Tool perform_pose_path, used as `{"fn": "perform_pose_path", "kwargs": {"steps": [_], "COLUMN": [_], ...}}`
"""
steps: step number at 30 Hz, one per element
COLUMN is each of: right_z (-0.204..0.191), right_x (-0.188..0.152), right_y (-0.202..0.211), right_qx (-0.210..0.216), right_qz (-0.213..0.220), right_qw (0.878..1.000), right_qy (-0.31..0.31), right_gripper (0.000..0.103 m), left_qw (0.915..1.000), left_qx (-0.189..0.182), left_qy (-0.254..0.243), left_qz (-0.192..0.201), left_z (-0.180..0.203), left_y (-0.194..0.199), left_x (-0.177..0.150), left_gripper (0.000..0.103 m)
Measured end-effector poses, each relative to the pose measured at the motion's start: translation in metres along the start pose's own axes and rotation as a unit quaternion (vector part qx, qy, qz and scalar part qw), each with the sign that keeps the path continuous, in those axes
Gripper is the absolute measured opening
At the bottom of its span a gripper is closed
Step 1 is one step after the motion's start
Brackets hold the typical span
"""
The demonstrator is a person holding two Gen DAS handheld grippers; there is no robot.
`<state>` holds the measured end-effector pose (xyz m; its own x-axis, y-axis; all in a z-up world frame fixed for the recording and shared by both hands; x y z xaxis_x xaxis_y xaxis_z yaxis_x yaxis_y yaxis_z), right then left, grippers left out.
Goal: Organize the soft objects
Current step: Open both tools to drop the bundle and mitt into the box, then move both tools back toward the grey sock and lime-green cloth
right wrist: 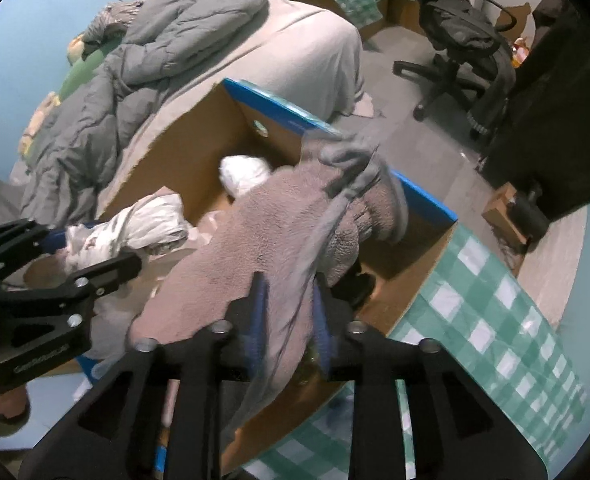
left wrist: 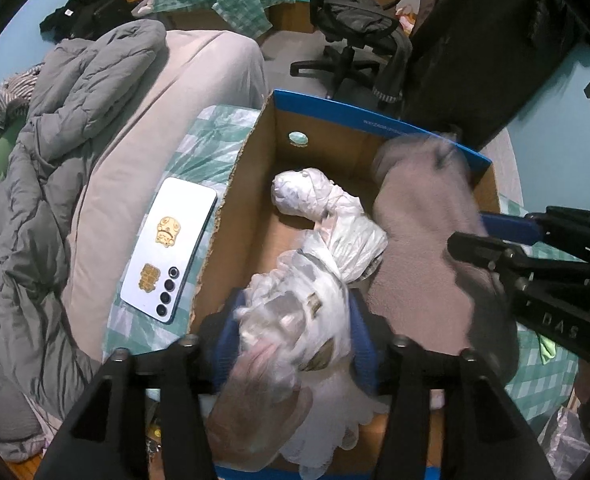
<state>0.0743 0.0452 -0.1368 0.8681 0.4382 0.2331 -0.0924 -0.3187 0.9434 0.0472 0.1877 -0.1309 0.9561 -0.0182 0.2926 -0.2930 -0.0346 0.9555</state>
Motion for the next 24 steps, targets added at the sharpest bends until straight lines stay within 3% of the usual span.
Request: {"fn": "perform_pose_path", "kwargs": {"steps": [2,3,24], "right_z": [-0.001,-0.001,0.026], "right_x": [0.0,-0.001,-0.027], "right_y": [0.001,0.003,0.044], "right_qx": [-0.004,-0.006,-0.023], "right_qz": [0.003,0.007,0.038], "right_qw": [1.0,1.0,0.999], "right_qy": [0.001,0.001,-0.03], "right_gripper": [0.057,0.06,0.062], "left_qw": [1.0,0.9999,0.9995], "left_qx": [0.005,0.008,0.006], "left_qy": [0.0,-0.001,-0.015], "left_qz": [0.005,0.008,0.029], "left_z": [0.0,0.0,0.029], "left_y": [0.004,0.006,0.041], "left_x": [0.0,0.0,-0.011], "left_gripper": [0.071,0.073,0.077]}}
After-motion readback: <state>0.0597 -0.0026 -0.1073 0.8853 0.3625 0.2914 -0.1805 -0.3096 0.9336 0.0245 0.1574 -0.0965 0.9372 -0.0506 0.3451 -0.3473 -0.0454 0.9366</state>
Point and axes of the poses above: each gripper's, at about its wrist camera, not at the fingertips, and y roughly against the way its jaws point, z to its right, x to its top, the point moved 3 cm from there along -y, roughly the way its jaws point, and after that the axes turned 14 degrees about -y, right-handed, at the moved point
